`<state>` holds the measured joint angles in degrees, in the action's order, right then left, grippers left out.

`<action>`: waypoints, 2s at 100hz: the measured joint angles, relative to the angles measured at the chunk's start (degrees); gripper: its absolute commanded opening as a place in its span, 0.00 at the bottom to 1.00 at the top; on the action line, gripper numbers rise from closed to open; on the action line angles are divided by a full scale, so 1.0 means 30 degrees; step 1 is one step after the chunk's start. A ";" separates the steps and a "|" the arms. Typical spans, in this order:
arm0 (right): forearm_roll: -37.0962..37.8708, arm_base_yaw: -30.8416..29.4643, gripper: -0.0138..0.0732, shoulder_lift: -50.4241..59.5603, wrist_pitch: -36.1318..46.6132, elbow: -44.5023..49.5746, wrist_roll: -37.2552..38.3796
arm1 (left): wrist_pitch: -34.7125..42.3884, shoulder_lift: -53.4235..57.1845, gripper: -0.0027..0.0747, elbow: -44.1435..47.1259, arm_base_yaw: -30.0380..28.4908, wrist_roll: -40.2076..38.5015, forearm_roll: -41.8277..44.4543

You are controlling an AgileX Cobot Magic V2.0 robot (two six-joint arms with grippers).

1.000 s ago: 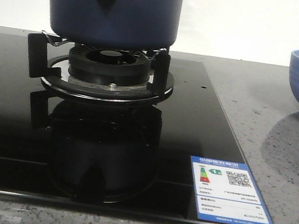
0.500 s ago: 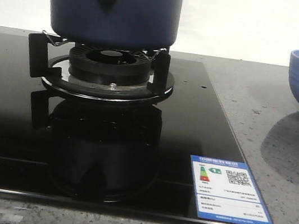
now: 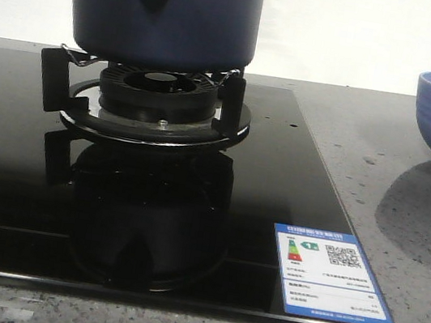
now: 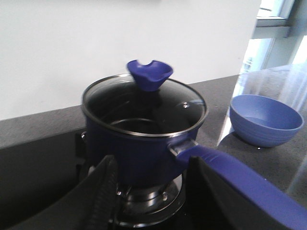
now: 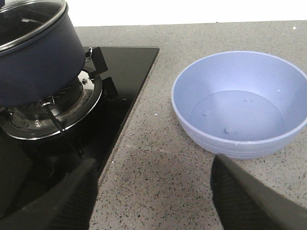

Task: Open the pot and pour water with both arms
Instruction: 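Move the left gripper to the blue lid knob and grasp it, then lift the glass lid off the dark blue pot with the left gripper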

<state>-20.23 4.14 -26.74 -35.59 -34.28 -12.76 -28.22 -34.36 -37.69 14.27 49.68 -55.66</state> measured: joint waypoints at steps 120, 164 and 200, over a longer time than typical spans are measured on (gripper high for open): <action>0.0000 0.0000 0.69 0.0000 0.0046 0.0000 0.0000 | -0.3497 -1.5804 0.73 -0.9839 0.0216 1.0045 -0.7131; 0.0000 0.0000 0.69 0.0000 0.0005 0.0000 -0.0074 | -0.3668 -1.6654 0.71 -0.9912 0.0216 1.2334 -0.7131; 0.0000 0.0000 0.69 0.0000 0.0005 0.0000 -0.0074 | -0.3677 -1.6654 0.47 -0.9912 0.0216 1.2904 -0.7414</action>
<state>-20.23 4.14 -26.74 -35.57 -34.28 -12.98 -39.25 -84.32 -67.43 14.92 88.40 -77.91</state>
